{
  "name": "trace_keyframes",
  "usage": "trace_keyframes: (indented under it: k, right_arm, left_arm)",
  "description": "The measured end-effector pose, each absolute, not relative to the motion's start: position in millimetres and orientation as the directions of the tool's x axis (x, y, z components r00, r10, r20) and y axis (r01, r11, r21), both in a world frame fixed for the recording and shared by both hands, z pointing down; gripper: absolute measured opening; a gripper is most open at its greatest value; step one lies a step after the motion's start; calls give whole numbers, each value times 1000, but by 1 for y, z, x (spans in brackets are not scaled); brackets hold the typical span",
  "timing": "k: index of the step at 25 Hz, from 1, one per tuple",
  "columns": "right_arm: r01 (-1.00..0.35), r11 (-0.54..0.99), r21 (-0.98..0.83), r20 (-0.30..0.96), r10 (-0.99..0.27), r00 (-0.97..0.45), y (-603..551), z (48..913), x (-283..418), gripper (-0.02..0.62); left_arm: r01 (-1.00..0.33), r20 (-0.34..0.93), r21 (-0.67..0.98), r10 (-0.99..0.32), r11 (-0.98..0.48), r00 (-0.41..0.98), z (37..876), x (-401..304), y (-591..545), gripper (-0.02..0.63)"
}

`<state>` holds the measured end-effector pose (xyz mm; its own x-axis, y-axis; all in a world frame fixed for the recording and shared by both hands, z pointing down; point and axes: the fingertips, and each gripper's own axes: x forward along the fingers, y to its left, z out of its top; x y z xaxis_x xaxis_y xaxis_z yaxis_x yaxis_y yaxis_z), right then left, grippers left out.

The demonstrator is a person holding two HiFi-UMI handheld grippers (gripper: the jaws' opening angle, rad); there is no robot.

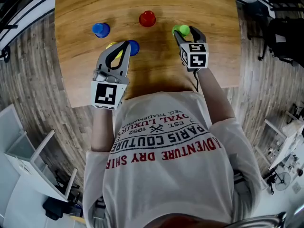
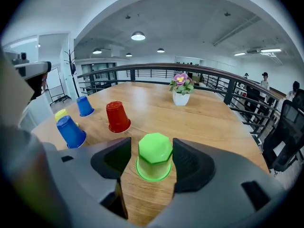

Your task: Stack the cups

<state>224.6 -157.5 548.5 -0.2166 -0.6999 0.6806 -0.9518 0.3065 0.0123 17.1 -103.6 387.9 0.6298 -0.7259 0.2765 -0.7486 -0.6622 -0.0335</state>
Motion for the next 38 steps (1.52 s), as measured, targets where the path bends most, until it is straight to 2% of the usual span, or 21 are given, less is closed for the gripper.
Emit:
trace_keyframes:
  k: [2,9,16,24,31,38]
  right_arm:
    - [-952,307,15,689,-693,-212,-159,550,226,240]
    - [-942,335,2,681,-691,-244,-149,536,209,236]
    - [-910,411,-50,638,-689,-346,-135,518,154,236]
    - [-853,521,-23,666,-629,-402,-116,534,97,236]
    - [-853,520,-39,679,-612,-404,-109,541,76,236]
    - [-876,482,30,692,-642,-330,-109,545,78,238]
  left_arm:
    - [-751,277,-34,-728,-659,627,387,18,-104,17]
    - [-752,267,-37,-731,-658,628,383,12,-99,17]
    - [-771,265,-32,-749,-636,607,384,-11,-92,17]
    - [-797,281,-26,-770,-603,573,387,-47,-84,17]
    - [-810,289,-18,-779,-586,557,390,-72,-77,17]
    - [-805,286,-16,-774,-593,565,391,-89,-71,17]
